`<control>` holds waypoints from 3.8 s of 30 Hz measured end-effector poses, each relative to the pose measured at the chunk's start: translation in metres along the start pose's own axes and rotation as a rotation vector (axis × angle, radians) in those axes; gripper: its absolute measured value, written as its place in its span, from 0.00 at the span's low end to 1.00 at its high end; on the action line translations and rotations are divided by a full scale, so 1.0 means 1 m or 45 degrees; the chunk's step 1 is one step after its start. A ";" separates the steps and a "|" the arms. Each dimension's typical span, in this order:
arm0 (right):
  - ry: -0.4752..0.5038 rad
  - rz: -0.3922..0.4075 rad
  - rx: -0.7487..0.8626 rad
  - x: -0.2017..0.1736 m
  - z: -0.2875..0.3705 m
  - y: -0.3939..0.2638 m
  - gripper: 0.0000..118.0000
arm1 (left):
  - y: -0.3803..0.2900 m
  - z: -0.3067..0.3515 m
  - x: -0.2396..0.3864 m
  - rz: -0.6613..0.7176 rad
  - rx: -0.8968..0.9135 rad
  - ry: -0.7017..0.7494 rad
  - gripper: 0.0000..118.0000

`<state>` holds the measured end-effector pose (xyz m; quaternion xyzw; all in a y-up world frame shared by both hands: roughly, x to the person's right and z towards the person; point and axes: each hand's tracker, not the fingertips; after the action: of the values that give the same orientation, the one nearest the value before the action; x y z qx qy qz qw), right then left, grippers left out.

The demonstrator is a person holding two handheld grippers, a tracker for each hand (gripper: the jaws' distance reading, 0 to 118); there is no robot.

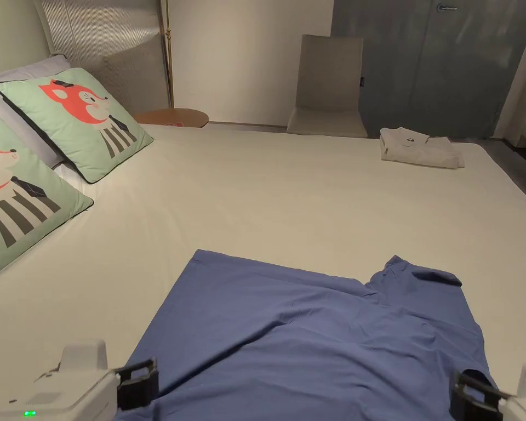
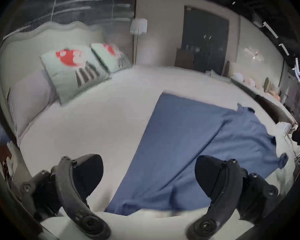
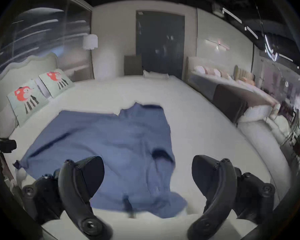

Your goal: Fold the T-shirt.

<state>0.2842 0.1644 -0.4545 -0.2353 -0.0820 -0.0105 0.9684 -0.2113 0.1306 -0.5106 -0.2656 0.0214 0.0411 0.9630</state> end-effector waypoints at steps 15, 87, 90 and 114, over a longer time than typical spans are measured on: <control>-0.030 0.067 0.507 -0.048 0.038 0.084 0.55 | 0.091 0.045 0.100 -0.105 0.551 -0.172 0.19; -0.062 -0.159 -0.504 0.058 -0.308 0.094 0.86 | 0.186 -0.242 0.095 -0.235 -0.138 -0.290 0.02; -0.048 -0.158 -0.609 0.049 -0.321 0.083 0.79 | 0.189 -0.232 0.095 -0.244 -0.119 -0.300 0.02; -0.047 0.271 0.250 0.003 -0.204 0.253 0.02 | 0.299 -0.162 0.063 -0.088 0.195 -0.190 0.02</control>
<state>0.3330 0.2962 -0.7475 -0.1470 -0.0751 0.1045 0.9807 -0.1789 0.3074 -0.8062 -0.1882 -0.0564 0.0258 0.9802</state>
